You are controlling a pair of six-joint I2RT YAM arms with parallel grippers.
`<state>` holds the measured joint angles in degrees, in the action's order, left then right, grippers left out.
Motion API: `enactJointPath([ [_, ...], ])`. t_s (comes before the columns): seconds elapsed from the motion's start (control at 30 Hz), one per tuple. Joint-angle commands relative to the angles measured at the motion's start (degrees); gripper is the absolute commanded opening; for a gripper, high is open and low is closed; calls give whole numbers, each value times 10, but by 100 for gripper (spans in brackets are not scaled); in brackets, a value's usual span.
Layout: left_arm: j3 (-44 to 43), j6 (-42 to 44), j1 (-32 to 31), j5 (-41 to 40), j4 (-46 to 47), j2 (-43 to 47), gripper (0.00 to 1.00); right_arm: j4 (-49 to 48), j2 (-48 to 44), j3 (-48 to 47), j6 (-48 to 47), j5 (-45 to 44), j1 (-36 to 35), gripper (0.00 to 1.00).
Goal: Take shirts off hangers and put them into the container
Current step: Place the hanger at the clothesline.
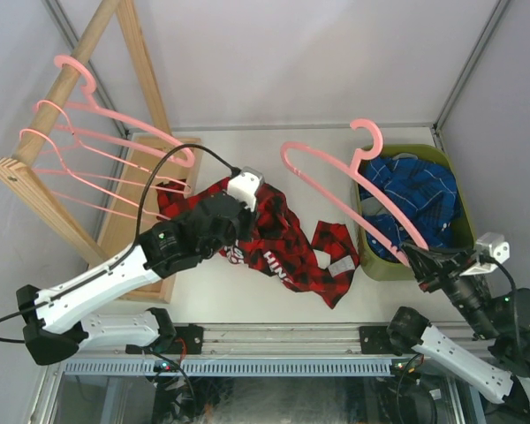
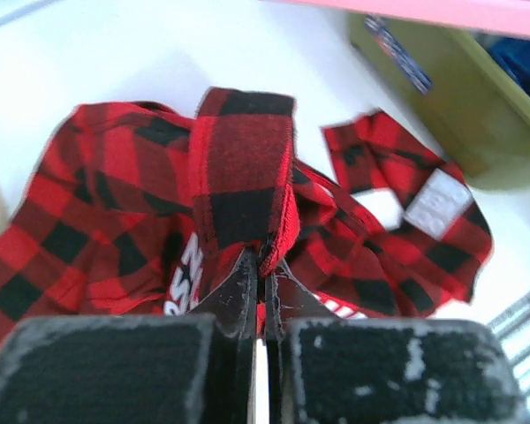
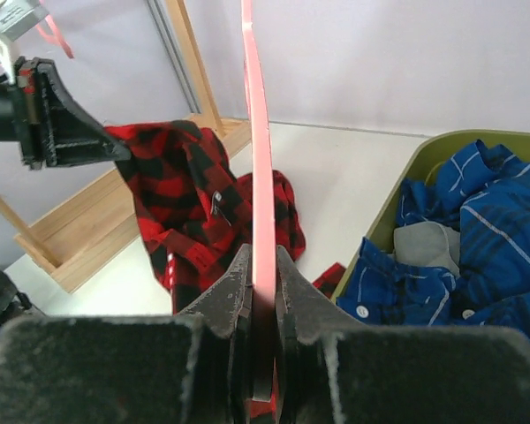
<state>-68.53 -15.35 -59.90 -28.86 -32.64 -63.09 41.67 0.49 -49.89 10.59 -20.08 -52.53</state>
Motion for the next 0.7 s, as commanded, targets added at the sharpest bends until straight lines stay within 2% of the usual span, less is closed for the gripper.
enactJointPath([
  [0.0, 30, 57, -10, 177, 46, 16, 4, -125, 38, 32, -23, -35, -15, 0],
  [0.17, 51, 69, -27, 275, 42, 14, 31, -226, 135, 65, -35, 4, -19, 0],
  [0.37, 72, 54, -47, 244, 55, 62, 64, -290, 221, 65, -39, 55, 13, 0],
  [0.53, 110, 45, -47, 234, 92, 115, 76, -316, 250, 65, 17, 197, 127, 0],
  [0.67, 154, 31, -47, 233, 126, 150, 80, -350, 280, 66, 70, 329, 229, 0],
])
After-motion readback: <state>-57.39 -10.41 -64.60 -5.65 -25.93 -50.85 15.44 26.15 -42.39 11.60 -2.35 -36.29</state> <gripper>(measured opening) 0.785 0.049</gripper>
